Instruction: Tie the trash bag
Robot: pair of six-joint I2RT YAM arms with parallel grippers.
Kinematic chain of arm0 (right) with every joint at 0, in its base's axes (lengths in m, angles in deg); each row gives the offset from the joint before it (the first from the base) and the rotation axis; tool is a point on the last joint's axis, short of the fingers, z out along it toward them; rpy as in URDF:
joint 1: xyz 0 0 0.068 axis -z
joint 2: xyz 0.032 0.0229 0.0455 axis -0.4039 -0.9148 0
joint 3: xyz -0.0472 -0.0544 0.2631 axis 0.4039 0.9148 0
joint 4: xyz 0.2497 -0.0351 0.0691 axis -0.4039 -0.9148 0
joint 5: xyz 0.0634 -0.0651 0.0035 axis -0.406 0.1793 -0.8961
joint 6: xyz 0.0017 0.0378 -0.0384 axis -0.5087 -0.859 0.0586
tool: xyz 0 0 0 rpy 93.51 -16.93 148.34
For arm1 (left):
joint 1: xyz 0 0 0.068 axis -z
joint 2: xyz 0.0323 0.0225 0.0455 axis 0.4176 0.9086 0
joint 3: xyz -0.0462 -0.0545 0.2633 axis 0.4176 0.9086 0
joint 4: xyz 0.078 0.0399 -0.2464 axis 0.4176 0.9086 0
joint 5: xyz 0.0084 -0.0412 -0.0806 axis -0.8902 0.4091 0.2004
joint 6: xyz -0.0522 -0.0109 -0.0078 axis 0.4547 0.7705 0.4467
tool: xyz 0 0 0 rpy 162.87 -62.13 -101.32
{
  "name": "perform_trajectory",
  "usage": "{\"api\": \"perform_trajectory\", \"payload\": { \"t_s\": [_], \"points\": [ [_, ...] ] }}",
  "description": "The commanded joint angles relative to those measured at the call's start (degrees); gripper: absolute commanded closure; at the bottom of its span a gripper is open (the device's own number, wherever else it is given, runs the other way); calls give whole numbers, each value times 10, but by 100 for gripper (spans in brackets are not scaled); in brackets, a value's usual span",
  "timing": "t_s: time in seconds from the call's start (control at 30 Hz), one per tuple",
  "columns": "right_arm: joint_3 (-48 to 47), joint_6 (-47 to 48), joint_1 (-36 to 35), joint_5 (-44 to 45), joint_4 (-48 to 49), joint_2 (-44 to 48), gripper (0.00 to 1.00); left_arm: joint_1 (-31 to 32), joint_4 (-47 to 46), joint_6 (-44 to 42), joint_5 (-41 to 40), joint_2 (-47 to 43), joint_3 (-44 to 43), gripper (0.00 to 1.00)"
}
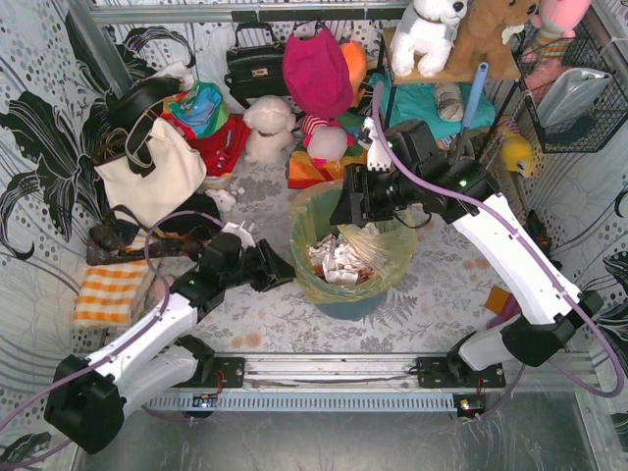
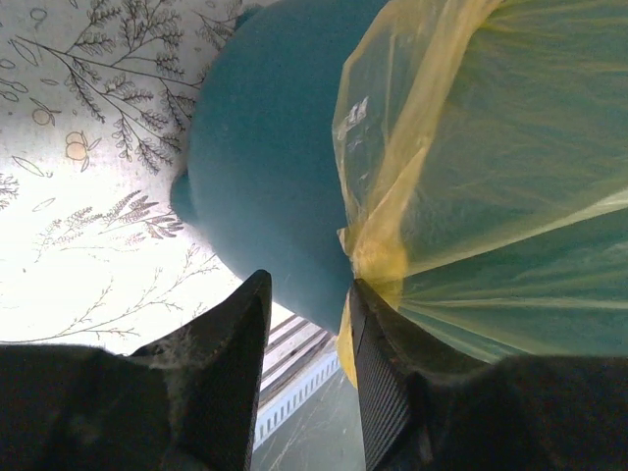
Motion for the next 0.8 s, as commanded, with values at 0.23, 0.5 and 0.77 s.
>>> {"api": "perform_trajectory", "payload": {
  "t_s": [0.23, 0.5, 0.77],
  "points": [
    [20, -12, -4, -7, 18, 16, 42, 3, -87, 12, 41, 12, 21, 51],
    [26, -15, -4, -6, 22, 19, 42, 3, -102, 39, 56, -32, 36, 52],
    [27, -14, -4, -5, 19, 19, 42, 2, -83, 39, 50, -53, 33, 63]
  ]
}}
